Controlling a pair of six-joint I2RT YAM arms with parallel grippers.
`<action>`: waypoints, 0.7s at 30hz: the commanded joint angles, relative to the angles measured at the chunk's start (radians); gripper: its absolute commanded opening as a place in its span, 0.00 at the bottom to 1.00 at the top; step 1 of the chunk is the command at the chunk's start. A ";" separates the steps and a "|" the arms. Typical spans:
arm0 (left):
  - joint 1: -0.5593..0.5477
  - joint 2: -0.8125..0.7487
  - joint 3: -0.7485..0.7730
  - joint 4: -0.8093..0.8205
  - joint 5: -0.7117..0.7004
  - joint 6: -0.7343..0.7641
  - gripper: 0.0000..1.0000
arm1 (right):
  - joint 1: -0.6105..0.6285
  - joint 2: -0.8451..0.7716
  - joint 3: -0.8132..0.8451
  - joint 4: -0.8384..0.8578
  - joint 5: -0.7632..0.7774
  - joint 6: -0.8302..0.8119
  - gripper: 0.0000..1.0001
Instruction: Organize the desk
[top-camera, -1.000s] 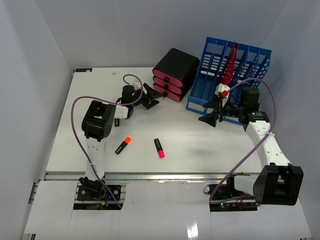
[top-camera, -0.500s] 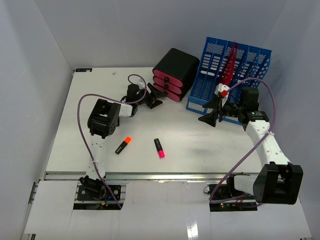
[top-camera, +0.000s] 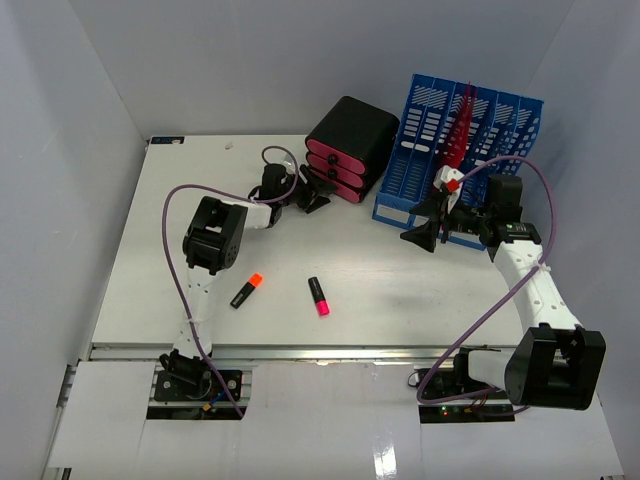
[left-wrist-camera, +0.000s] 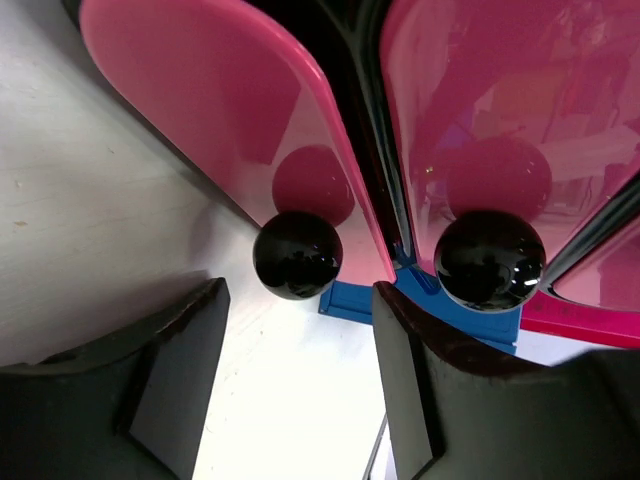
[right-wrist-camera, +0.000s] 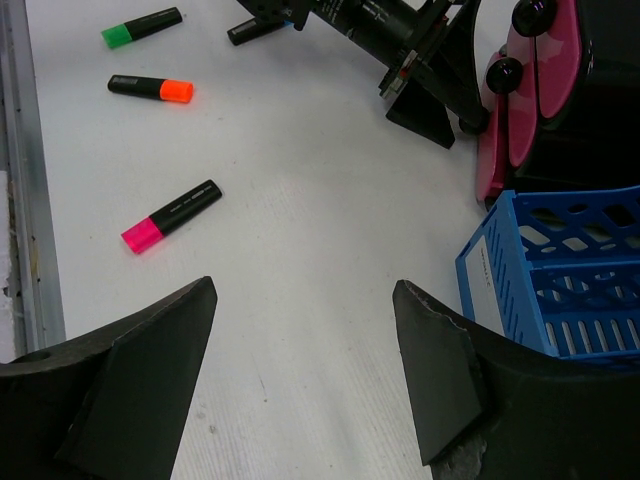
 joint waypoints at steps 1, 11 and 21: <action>0.001 -0.010 0.034 -0.039 -0.038 0.010 0.68 | -0.004 -0.005 0.002 0.020 -0.023 0.009 0.78; 0.004 0.011 0.082 -0.101 -0.141 -0.005 0.53 | -0.007 -0.006 -0.003 0.021 -0.039 0.006 0.78; 0.010 -0.008 0.048 -0.066 -0.140 -0.019 0.40 | -0.012 -0.006 -0.009 0.020 -0.050 0.002 0.78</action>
